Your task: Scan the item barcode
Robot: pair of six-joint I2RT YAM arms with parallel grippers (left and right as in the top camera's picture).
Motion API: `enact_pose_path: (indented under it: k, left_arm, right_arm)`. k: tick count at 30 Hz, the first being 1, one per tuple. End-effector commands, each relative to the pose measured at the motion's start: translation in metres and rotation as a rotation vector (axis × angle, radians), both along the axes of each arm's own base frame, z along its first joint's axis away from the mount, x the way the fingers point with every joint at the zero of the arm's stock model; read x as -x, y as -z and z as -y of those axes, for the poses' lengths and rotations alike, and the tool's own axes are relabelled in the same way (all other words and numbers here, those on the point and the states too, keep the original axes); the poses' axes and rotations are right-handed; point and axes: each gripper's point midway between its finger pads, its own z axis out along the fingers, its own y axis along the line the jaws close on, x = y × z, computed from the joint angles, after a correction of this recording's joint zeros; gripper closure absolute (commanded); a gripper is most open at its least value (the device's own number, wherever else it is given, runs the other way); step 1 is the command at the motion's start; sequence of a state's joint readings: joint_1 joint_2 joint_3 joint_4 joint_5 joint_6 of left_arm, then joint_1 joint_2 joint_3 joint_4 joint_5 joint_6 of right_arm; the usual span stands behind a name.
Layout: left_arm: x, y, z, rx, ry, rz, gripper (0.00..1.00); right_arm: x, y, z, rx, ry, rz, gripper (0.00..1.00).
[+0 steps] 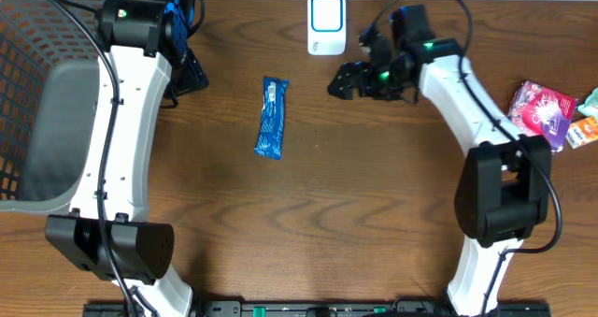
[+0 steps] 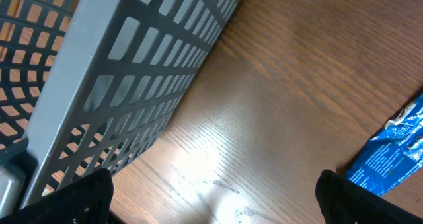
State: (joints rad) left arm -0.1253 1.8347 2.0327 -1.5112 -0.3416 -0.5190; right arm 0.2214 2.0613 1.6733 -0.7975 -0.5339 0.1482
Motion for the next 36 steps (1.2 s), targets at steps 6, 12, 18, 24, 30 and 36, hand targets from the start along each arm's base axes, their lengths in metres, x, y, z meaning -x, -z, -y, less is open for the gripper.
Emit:
enact_pose_path:
  k: [6, 12, 18, 24, 30, 36]
  left_arm:
    - [0.001, 0.003, -0.002, -0.006, 0.002, -0.014, 0.02]
    - [0.001, 0.002, -0.002, -0.006, 0.002, -0.014, 0.02]
    - [0.001, 0.003, -0.002, -0.006, 0.002, -0.014, 0.02]
    - [0.001, 0.002, -0.002, -0.006, 0.002, -0.014, 0.02]
    - [-0.006, 0.001, -0.001, 0.000, -0.005, 0.023, 0.02]
    - [-0.011, 0.003, 0.008, 0.066, -0.051, 0.059, 0.02]
  right_arm:
    - [-0.006, 0.023, 0.067, 0.378, 0.165, 0.013, 0.01]
    - [-0.007, 0.027, 0.131, 0.504, 0.393, -0.054, 0.01]
    - [-0.010, 0.027, 0.145, 0.475, 0.475, -0.078, 0.01]
    - [-0.010, 0.027, 0.144, 0.474, 0.473, -0.077, 0.01]
    - [-0.010, 0.027, 0.144, 0.475, 0.473, -0.077, 0.01]
    - [-0.010, 0.027, 0.144, 0.475, 0.473, -0.077, 0.01]
